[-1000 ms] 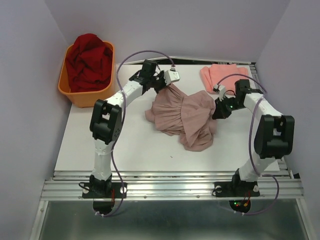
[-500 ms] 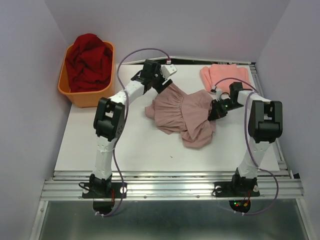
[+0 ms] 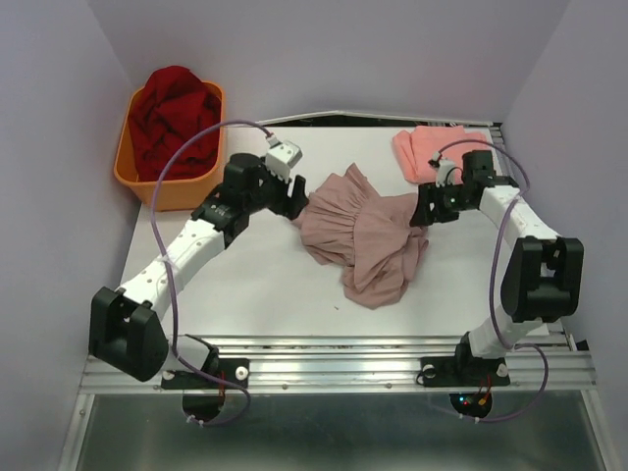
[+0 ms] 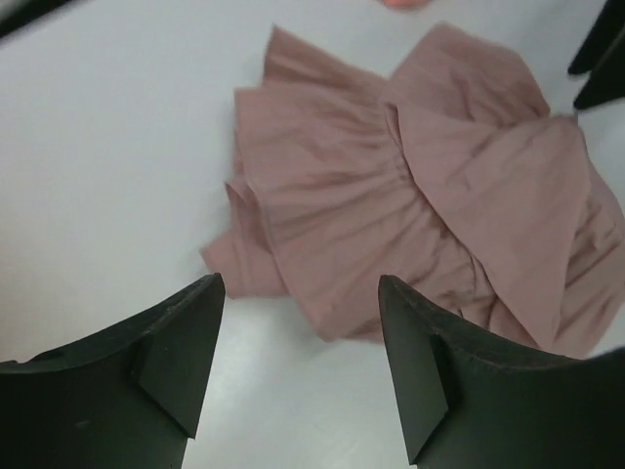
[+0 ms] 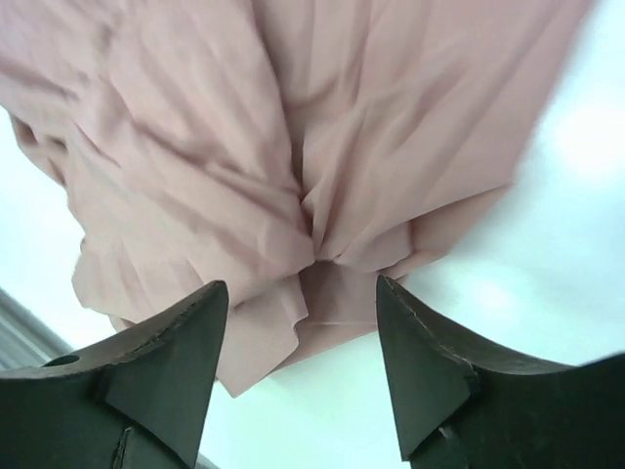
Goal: Fold and stack the skirts
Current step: Fold the skirt
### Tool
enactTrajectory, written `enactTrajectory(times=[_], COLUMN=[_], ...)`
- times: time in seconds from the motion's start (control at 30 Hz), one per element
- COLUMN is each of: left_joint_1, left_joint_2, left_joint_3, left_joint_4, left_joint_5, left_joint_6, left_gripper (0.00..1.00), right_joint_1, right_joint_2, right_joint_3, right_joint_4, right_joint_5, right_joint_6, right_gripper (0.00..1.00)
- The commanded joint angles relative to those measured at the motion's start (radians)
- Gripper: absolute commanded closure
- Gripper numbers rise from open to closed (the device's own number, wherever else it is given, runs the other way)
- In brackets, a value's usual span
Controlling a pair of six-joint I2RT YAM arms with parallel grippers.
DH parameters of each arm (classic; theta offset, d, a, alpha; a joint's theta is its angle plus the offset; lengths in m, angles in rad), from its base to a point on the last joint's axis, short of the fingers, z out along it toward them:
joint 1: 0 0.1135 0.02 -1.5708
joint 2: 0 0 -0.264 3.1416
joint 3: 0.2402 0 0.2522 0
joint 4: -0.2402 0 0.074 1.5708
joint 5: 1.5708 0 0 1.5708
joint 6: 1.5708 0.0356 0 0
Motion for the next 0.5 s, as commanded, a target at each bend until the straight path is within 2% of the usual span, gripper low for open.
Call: enactTrajectory(times=[0.0, 0.13, 0.2, 0.3, 0.47], left_joint_1=[-0.049, -0.083, -0.095, -0.108, -0.102], left_joint_2=[0.008, 0.034, 0.080, 0.170, 0.333], left_joint_3=[-0.158, -0.215, -0.214, -0.175, -0.079], left_joint_4=[0.005, 0.057, 0.099, 0.103, 0.113], left_joint_5=[0.029, 0.044, 0.046, 0.043, 0.026], left_joint_6=[-0.175, -0.241, -0.264, -0.276, -0.247], left_gripper=[0.25, 0.25, 0.28, 0.32, 0.37], right_joint_1=[-0.016, -0.016, -0.016, -0.016, -0.016], right_joint_2=[-0.086, -0.028, 0.061, 0.165, 0.238], right_joint_3=[0.156, 0.189, 0.200, 0.223, 0.192], right_joint_4=[-0.064, -0.051, -0.047, -0.064, -0.060], right_joint_5=[0.051, 0.051, 0.062, 0.034, -0.027], right_joint_6=[0.017, 0.001, -0.010, -0.013, -0.025], right_gripper=[0.31, 0.33, 0.40, 0.47, 0.49])
